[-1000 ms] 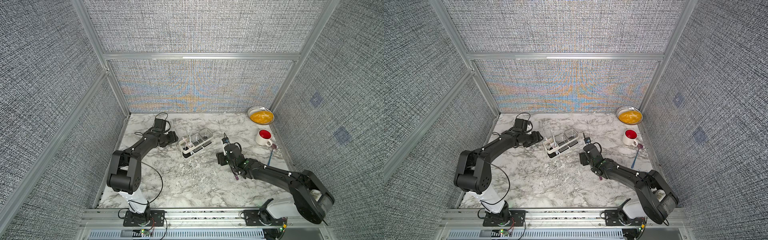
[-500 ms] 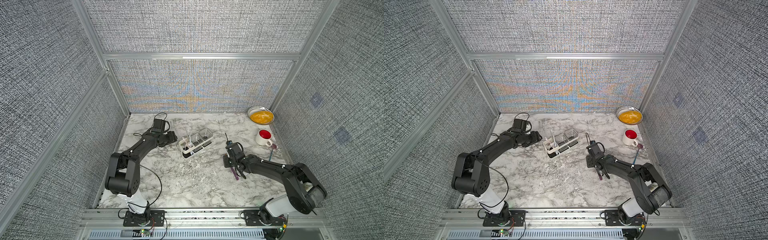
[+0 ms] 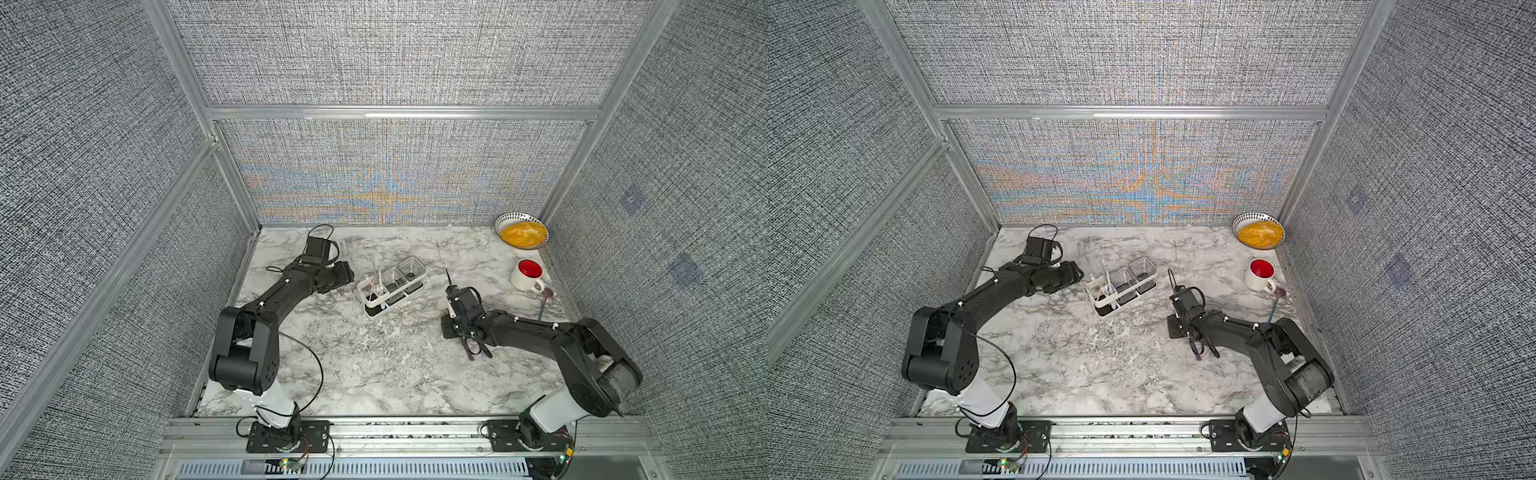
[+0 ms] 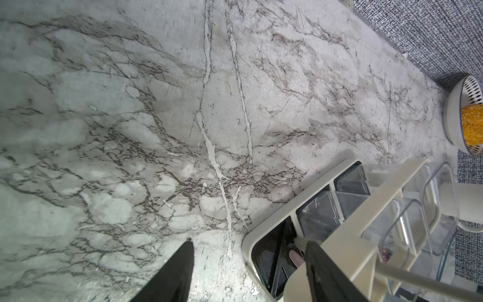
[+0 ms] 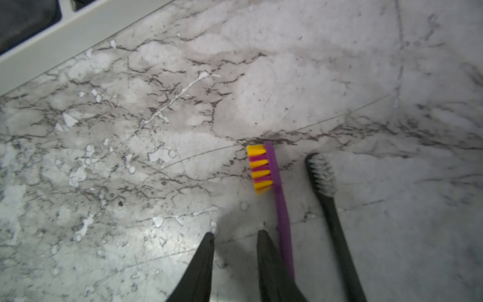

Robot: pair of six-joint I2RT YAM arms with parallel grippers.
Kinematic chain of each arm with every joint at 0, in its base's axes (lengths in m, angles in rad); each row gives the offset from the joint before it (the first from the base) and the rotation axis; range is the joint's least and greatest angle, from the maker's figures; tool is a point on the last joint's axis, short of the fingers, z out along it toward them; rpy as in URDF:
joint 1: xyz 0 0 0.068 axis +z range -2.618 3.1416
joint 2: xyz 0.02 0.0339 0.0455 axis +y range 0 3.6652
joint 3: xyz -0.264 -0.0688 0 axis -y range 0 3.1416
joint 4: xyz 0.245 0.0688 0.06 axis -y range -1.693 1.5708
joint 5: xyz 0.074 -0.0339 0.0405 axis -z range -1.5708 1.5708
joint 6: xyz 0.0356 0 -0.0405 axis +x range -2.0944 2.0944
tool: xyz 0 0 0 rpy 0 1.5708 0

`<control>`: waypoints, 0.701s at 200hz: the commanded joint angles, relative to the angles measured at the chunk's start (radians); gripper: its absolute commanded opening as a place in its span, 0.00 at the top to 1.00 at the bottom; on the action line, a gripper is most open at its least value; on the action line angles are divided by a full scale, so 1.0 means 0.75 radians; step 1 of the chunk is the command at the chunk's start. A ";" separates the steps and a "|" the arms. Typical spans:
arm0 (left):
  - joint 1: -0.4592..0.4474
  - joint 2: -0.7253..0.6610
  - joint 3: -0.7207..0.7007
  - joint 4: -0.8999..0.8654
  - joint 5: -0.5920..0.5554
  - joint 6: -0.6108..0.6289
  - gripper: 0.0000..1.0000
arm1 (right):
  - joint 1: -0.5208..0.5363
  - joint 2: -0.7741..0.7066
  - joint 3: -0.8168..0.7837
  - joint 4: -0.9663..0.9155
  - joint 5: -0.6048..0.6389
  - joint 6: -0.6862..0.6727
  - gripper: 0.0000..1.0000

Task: Place the toothbrush into the toothbrush holder
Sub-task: Pick up the toothbrush from the center of the board.

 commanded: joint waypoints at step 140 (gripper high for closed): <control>0.000 -0.026 -0.002 -0.019 -0.028 0.017 0.30 | -0.046 -0.006 0.055 -0.180 0.066 0.029 0.42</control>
